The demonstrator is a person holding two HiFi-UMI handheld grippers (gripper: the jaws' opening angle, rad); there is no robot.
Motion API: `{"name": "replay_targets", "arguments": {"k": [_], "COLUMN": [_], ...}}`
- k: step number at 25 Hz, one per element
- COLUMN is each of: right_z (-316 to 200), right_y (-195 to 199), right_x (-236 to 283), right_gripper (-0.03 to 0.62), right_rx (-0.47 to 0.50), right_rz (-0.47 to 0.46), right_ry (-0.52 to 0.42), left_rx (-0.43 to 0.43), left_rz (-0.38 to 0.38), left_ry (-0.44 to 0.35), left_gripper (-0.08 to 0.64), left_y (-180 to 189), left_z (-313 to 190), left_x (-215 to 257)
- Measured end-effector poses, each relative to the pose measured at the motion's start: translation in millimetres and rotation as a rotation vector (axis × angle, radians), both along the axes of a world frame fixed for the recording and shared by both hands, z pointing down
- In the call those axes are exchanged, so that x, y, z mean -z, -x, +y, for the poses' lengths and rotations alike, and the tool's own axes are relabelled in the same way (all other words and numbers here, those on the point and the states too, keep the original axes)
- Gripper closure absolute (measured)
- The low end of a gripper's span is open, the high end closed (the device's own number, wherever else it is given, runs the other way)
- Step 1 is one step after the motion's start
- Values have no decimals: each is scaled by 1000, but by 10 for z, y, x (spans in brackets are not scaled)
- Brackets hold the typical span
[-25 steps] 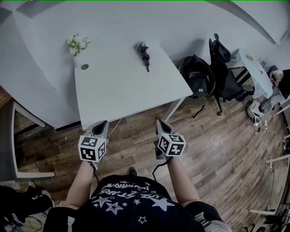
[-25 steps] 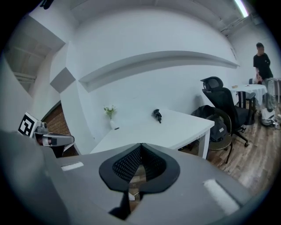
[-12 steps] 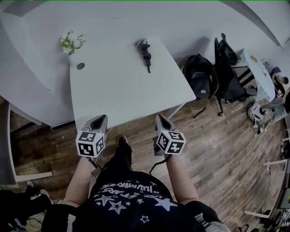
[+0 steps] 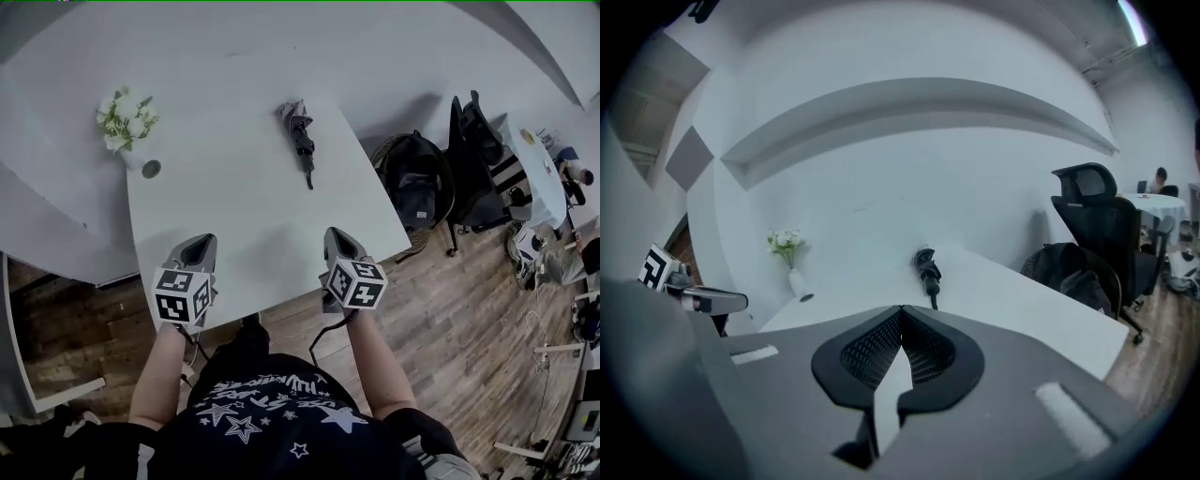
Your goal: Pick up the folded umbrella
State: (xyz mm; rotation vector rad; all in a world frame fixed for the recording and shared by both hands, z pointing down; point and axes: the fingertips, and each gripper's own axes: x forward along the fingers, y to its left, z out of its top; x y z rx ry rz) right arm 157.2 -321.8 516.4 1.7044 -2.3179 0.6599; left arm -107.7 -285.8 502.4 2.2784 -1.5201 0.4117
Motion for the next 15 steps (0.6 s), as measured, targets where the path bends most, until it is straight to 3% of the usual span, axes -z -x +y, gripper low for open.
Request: {"name": "replay_targets", "arguments": {"k": [11, 15], "right_z": [-1390, -1802], "right_y": [198, 291], "right_x": [-34, -21], "right_gripper": [572, 498], "right_rx": [-6, 14], "right_rz": [96, 111], "right_ry": [38, 47], "left_rx": [-28, -14], "left_rz": [12, 11], "left_ry": [-46, -53], "left_gripper": [557, 557], "left_y": [93, 183], "left_z": [-1070, -1371], "left_x": [113, 158]}}
